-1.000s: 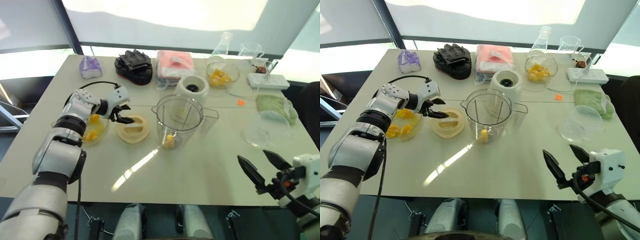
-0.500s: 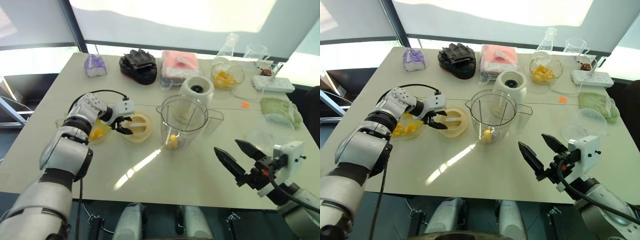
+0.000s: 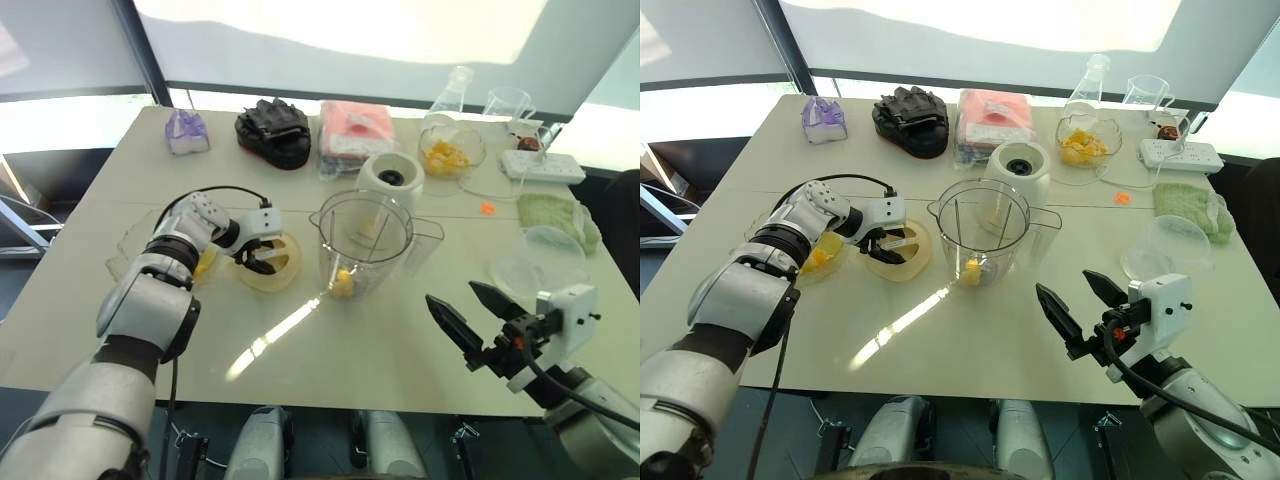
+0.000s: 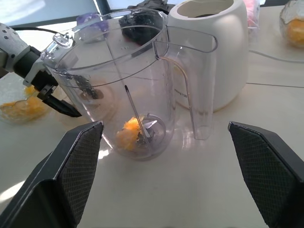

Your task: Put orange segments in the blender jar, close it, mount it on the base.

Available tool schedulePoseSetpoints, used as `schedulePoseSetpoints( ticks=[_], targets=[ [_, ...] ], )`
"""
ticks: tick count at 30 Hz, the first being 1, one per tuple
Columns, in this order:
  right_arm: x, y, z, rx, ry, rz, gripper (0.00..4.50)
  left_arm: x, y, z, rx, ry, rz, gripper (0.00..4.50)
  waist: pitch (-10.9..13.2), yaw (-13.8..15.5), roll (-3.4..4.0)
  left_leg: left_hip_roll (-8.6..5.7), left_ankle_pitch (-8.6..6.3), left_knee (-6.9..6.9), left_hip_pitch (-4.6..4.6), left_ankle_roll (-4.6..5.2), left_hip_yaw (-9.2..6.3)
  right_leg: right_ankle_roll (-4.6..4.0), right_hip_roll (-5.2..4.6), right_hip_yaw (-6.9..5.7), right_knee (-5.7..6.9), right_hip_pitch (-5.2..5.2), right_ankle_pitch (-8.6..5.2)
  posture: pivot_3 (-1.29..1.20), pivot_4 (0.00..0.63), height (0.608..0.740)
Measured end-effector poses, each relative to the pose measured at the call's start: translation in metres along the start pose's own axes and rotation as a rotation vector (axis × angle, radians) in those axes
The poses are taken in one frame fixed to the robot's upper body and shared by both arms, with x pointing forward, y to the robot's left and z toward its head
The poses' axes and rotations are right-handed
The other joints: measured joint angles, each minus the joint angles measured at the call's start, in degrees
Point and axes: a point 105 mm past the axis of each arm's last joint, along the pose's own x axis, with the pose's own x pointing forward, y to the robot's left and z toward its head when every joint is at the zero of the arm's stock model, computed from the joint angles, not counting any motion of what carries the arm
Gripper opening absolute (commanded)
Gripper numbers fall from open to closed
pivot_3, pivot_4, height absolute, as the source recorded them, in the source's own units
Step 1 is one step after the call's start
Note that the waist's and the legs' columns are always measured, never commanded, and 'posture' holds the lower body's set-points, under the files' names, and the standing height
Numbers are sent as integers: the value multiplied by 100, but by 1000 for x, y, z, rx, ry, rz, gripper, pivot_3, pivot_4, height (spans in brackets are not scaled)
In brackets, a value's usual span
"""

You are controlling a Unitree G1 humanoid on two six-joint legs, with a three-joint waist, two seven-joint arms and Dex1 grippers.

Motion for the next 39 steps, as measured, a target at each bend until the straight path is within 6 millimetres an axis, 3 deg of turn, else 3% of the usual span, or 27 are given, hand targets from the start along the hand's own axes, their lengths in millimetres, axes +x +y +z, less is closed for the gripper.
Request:
schedulePoseSetpoints(
  ticks=[2,4,9,10,16,20,22,26,30,36,39],
  targets=[
    [3,1,1,-3,-6,6,4427,1,0,0,4,7,-2,3440,-1,-3,-1,0,0,0,1,0,1,0,0,0,0,0,0,0,150,740],
    [6,0,0,-1,-6,5,4500,1,-1,-1,3,13,-6,2873,-1,-1,-2,0,0,0,1,0,0,0,0,0,1,0,0,0,150,740],
    [9,-3,3,-9,-19,0,4500,3,0,2,2,12,2,469,-4,2,-4,0,0,0,2,0,-1,0,0,0,2,1,1,0,150,740],
    [9,-4,2,-8,-16,-3,4500,3,1,2,2,12,5,212,-6,5,-4,0,0,0,3,0,-2,1,0,-1,2,3,1,0,150,740],
    [12,-7,2,-13,-20,-8,4500,5,2,6,-11,-8,23,233,-7,14,-5,-1,0,6,5,0,-3,-1,-1,-1,2,8,1,0,150,740],
    [15,-14,-4,-6,-1,-30,4500,1,8,24,-31,-102,44,233,0,8,-17,0,0,8,-5,0,-6,1,0,-3,2,2,1,0,150,740],
    [16,-20,-7,-5,9,-52,4500,-13,19,42,-21,-160,68,233,0,7,-17,-2,0,8,-7,0,-7,17,1,-6,2,0,11,0,150,740],
    [21,-34,-12,-8,14,-106,4500,-67,44,93,35,-311,138,233,2,-5,-20,-3,-2,8,-10,5,-7,17,1,-9,-1,-1,10,0,150,740],
    [33,-55,-21,-42,35,-187,4500,-122,64,137,181,-332,275,233,1,-10,-15,-5,-3,4,-6,5,-4,18,0,-7,0,-2,9,0,150,740],
    [44,-59,-19,-87,14,-202,4500,-148,63,163,267,-355,283,233,2,-4,-16,-4,-3,-1,-8,5,-7,21,12,-8,5,-7,8,0,150,740],
    [50,-59,-17,-106,-3,-202,4500,-158,52,190,278,-445,206,233,2,5,-17,-10,-3,0,-16,5,-8,22,10,-10,0,-7,7,0,150,740]
  ],
)
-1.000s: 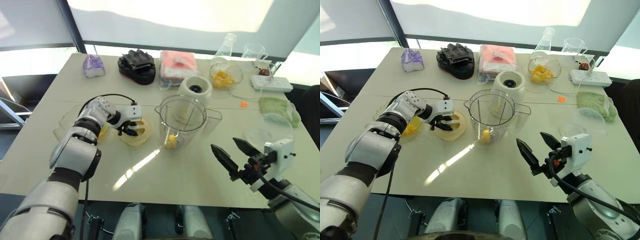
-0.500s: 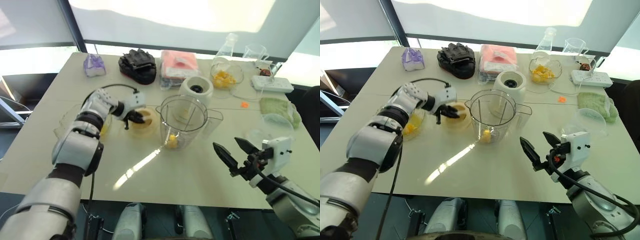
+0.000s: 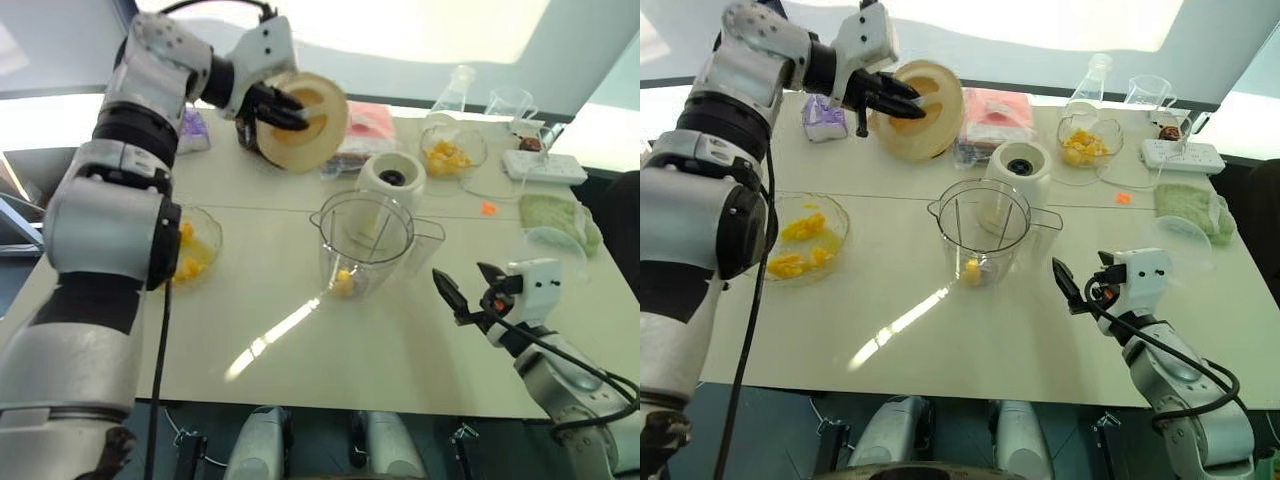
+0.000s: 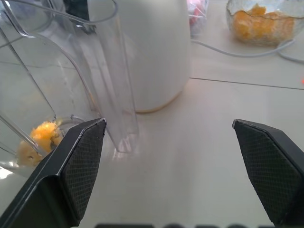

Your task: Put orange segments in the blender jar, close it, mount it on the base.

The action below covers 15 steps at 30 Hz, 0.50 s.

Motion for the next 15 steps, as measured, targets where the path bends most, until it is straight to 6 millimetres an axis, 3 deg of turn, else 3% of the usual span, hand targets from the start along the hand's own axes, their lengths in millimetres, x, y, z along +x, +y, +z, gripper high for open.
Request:
schedulePoseSetpoints(
  ticks=[2,5,10,15],
  targets=[
    [7,-5,4,-9,-28,-32,4500,8,-9,27,-26,-99,-103,233,-1,-3,1,-8,0,2,-5,0,1,3,-8,1,-4,0,-2,0,150,740],
    [13,-8,7,-40,-44,-56,4500,21,-24,46,-34,-152,-238,233,-1,-17,2,-14,-2,2,-3,3,2,7,-11,7,-2,0,-4,0,150,740],
    [24,-6,8,-66,-52,-47,4500,52,-49,55,-1,-90,-389,233,-1,-31,4,-10,-2,1,1,3,-5,9,-4,8,11,-6,-4,0,150,740],
    [25,-2,7,-55,-58,-36,4500,68,-65,37,5,2,-462,233,-1,-65,8,-3,-2,1,5,4,-6,6,4,9,17,-7,-4,0,150,740]
  ],
)
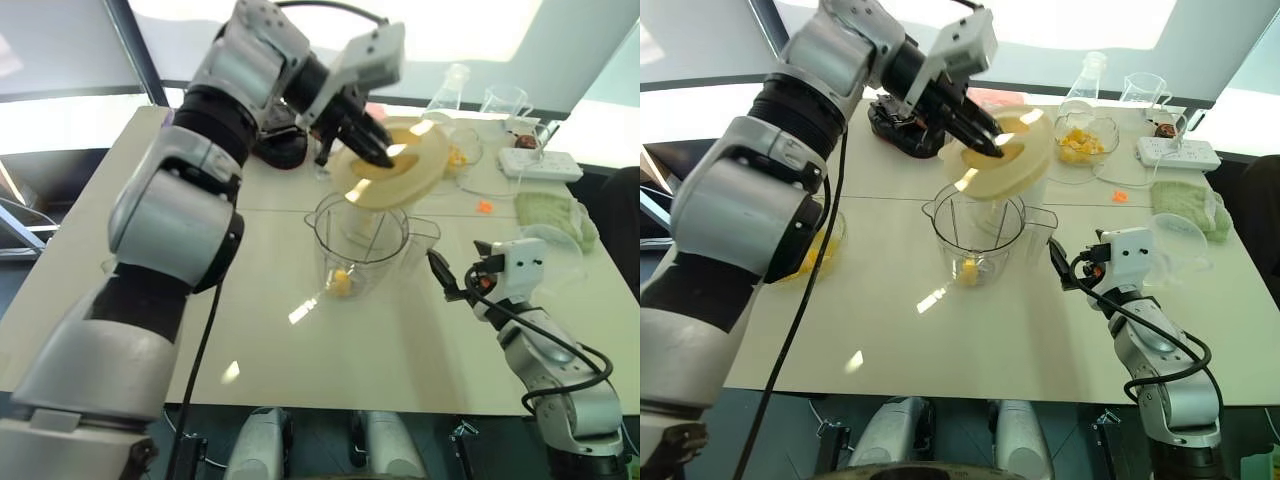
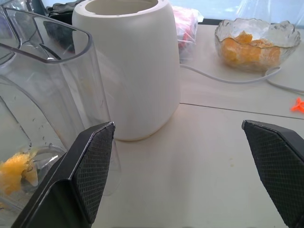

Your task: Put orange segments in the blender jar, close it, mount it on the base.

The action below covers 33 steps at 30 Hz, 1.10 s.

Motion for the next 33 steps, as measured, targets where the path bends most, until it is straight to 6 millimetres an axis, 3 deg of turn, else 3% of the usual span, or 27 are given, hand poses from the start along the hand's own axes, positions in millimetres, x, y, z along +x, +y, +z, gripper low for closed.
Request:
schedulePoseSetpoints(
  ticks=[5,17,22,27,33],
  targets=[
    [-1,6,-2,23,-1,13,4500,17,-9,-23,3,111,-71,233,0,6,0,1,0,0,-4,0,0,-1,0,3,0,-4,0,0,150,740],
    [-5,11,-6,55,-4,-2,4500,19,-19,-29,136,191,-139,233,-1,-6,1,7,0,1,11,1,5,-26,-2,11,-2,5,-11,0,150,740],
    [-2,21,-9,73,-5,30,4500,26,-20,-36,102,212,-158,233,-1,-6,2,3,1,2,9,2,3,-31,5,11,1,2,-9,0,150,740],
    [-2,22,-8,72,-14,26,4500,17,-20,-42,101,248,-150,233,-1,8,3,6,0,2,0,3,3,-26,4,11,-1,-3,-10,0,150,740],
    [2,25,-1,61,-50,35,4500,25,-27,-41,112,236,-191,233,-1,38,3,6,0,4,0,3,4,-27,-1,13,-3,-1,-10,0,150,740]
  ],
)
